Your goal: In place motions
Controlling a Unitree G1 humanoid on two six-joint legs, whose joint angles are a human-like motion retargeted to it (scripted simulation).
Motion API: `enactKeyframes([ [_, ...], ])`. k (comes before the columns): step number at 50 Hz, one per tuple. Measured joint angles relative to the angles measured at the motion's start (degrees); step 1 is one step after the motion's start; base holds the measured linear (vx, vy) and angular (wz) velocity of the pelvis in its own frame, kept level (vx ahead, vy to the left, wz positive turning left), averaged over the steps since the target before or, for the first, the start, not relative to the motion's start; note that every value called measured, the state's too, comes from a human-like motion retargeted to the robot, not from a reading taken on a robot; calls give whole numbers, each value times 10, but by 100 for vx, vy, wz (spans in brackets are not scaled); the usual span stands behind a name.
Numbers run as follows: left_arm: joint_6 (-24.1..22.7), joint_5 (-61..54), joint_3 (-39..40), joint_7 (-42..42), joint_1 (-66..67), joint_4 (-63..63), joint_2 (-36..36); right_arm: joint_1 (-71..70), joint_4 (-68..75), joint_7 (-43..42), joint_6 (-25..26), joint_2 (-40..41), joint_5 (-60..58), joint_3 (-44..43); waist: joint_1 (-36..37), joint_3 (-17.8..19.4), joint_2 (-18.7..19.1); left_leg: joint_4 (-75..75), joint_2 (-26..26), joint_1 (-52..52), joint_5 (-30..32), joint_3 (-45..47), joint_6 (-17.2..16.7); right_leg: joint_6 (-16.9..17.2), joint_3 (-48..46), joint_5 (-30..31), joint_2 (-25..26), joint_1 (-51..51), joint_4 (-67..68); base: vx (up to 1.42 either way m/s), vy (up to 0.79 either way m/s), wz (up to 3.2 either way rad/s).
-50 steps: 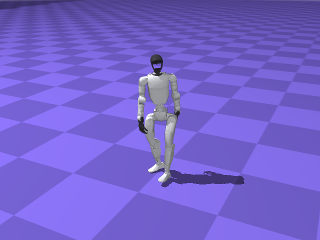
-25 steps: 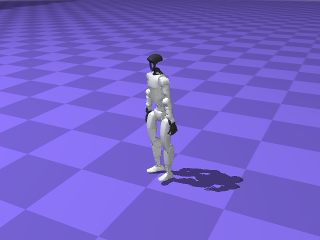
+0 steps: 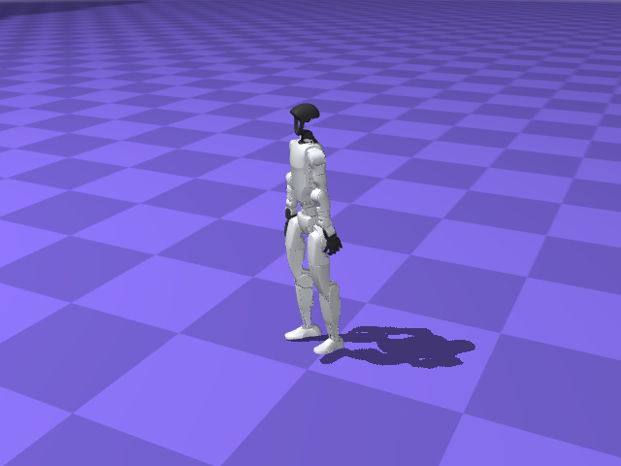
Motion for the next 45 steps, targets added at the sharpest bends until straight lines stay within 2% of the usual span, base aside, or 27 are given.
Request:
enactKeyframes([
  [14,-6,3,-21,9,-6,-22,-19,-11,7,4,2,6,7,12,-13,-6,12,2,16,6,1,25,-11,-5,25,1,16,-15,7,2,-8,-17],
  [23,-7,1,-28,7,-17,-28,-20,-3,21,-8,7,2,12,-2,-8,-2,14,17,13,-9,-5,0,-13,-3,20,1,15,-14,7,-1,3,7],
  [45,0,7,-27,-3,-16,3,-5,27,14,-5,0,-8,-18,1,72,9,0,22,-22,-33,9,-69,-1,5,-51,-5,-18,23,-1,-12,17,34],
])
